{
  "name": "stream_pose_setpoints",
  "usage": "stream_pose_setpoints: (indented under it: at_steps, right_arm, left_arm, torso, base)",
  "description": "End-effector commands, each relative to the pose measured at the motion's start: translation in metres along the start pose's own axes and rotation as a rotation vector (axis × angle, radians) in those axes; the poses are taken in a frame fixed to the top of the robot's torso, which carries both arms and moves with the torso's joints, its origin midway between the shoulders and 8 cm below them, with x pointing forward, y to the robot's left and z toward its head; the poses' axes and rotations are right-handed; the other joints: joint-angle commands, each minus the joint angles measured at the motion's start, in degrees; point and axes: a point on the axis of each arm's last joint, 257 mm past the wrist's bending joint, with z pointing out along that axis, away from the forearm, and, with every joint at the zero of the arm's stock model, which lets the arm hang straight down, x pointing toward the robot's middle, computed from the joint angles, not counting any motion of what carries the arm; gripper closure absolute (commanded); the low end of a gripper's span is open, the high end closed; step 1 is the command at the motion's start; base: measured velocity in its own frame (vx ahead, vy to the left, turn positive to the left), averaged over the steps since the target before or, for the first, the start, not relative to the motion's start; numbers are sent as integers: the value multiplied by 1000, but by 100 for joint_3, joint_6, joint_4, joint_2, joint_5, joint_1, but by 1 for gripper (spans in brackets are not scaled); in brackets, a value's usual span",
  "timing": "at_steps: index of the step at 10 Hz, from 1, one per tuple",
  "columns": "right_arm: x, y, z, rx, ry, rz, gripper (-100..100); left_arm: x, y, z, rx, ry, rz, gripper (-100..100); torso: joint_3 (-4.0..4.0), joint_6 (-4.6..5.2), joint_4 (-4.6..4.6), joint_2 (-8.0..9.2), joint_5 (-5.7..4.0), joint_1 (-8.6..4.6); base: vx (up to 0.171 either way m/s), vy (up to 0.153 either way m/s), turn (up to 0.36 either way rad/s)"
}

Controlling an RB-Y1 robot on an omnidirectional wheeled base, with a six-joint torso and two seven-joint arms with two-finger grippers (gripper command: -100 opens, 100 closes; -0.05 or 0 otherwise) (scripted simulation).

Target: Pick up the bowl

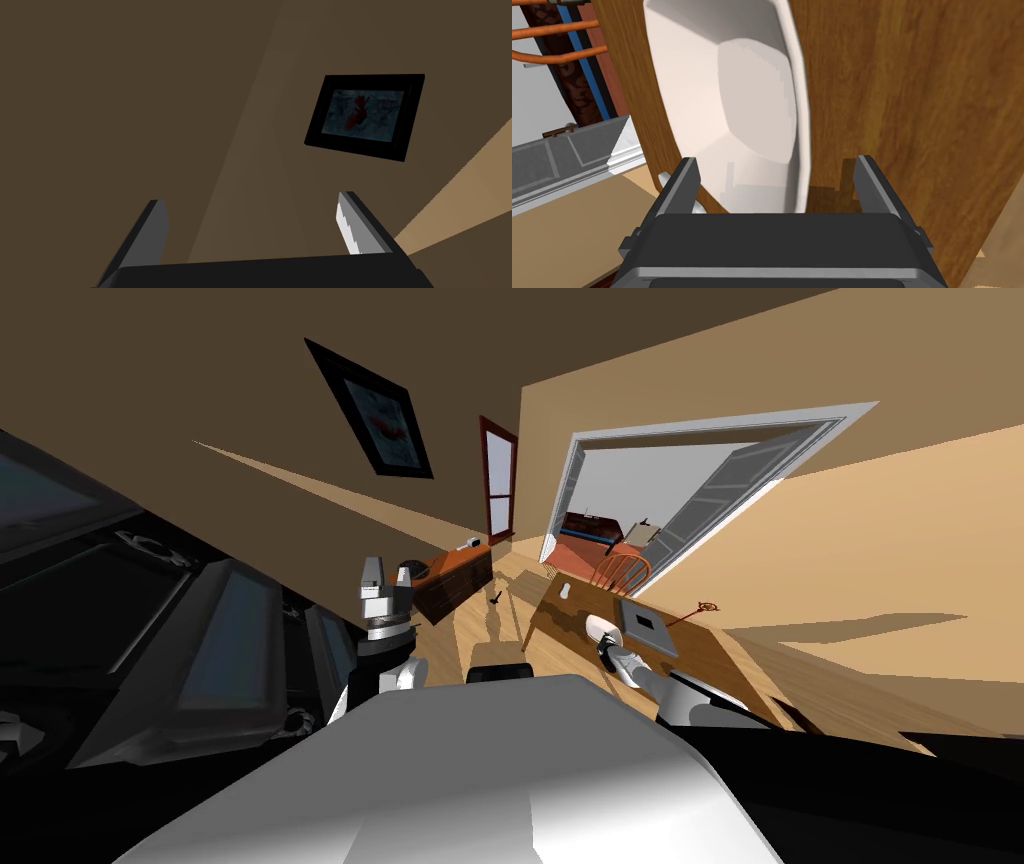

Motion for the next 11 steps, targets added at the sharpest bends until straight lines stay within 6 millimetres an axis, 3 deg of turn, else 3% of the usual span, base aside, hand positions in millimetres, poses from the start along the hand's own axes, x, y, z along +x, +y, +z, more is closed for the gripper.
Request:
stream_pose_setpoints:
  at_steps: [1,3,4,8,9,10,11]
  right_arm:
    - [-3,1,-1,3,-1,-9,-100]
    - [-3,1,-1,2,0,1,-100]
    - [-2,1,-1,2,1,0,100]
    - [-3,1,-1,2,0,0,100]
    - [-3,1,-1,2,0,0,0]
    - [4,-7,-2,-1,-2,-1,100]
    - [4,-7,-2,-1,-2,-1,100]
  left_arm:
    - [0,0,0,0,0,0,0]
    - [0,0,0,0,0,0,0]
    - [0,0,0,0,0,0,0]
    - [0,0,0,0,0,0,0]
    - [0,0,0,0,0,0,0]
    - [0,0,0,0,0,0,0]
    - [0,0,0,0,0,0,0]
  torso:
    - [0,0,0,0,0,0]
    - [4,1,1,8,5,25]
    - [6,1,2,10,7,33]
    - [8,2,4,14,10,41]
    - [9,2,4,15,12,43]
    - [10,2,5,16,13,44]
    - [9,3,5,15,18,67]
  base:
    - [26,-70,9]
    - [2,-10,-3]
    - [0,0,0]
    - [0,0,0]
    - [0,0,0]
    - [8,71,-36]
    - [-11,98,-33]
